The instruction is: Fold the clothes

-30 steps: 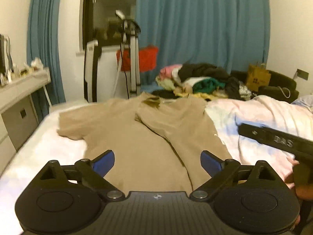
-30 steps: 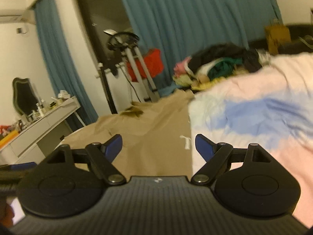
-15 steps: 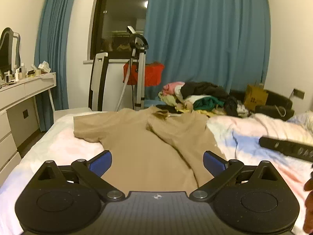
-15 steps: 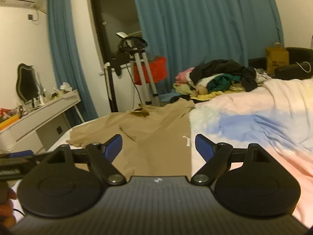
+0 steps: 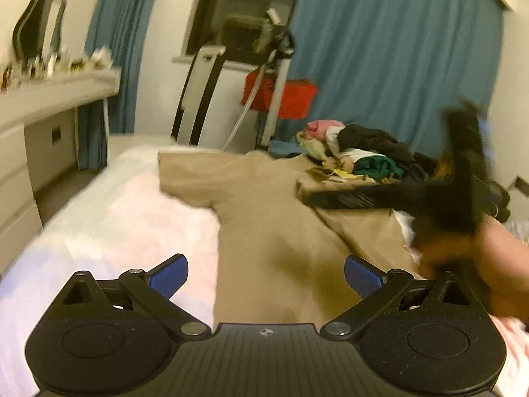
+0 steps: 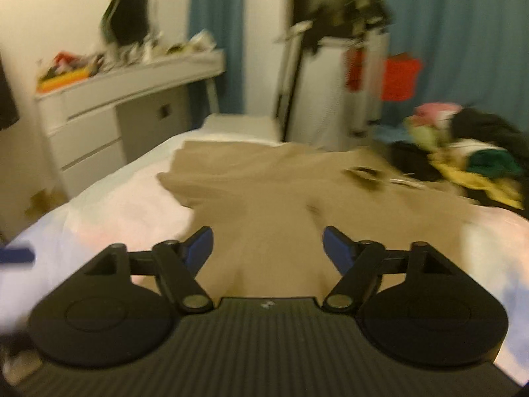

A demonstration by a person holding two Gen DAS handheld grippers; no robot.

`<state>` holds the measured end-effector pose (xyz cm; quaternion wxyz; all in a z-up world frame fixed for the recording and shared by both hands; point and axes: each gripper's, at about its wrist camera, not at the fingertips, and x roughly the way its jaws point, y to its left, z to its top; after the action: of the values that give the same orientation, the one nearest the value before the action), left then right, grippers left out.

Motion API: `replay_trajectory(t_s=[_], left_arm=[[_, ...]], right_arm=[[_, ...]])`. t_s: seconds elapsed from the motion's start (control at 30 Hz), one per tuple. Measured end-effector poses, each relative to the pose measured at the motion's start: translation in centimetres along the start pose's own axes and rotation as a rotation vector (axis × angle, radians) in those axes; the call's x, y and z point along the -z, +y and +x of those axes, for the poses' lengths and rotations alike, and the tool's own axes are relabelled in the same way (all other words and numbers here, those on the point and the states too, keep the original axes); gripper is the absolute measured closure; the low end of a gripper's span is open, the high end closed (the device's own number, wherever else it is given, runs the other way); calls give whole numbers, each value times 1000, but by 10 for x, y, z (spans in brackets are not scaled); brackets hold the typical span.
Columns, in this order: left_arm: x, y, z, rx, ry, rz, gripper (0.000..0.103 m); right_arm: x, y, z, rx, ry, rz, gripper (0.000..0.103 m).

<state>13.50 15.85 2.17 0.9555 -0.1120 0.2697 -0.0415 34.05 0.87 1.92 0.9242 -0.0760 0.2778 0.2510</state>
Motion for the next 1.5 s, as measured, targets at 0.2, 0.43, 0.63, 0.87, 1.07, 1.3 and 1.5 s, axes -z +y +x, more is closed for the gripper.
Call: replay_trajectory(t_s=[0.2, 0.43, 0.63, 0.87, 1.07, 1.3, 1.5], left_arm=[[1, 34, 31, -33, 33, -55, 1], [6, 69, 54, -119, 61, -148, 2], [7, 71, 47, -106, 21, -184, 2], [8, 79, 47, 63, 35, -343, 2], [11, 70, 48, 155, 48, -348, 2], [19, 40, 64, 150, 58, -216, 2], [25, 17, 91, 125, 86, -123, 2]], right_arm=[[-43, 62, 108, -135, 62, -128, 29], [-50, 107, 177, -192, 120, -236, 64], [-64, 82, 150, -130, 2, -109, 95], [-89, -3, 64, 31, -247, 97, 95], [-48, -114, 12, 232, -315, 369, 95], [43, -196, 31, 357, -166, 532, 93], [71, -192, 48, 326, -132, 505, 68]])
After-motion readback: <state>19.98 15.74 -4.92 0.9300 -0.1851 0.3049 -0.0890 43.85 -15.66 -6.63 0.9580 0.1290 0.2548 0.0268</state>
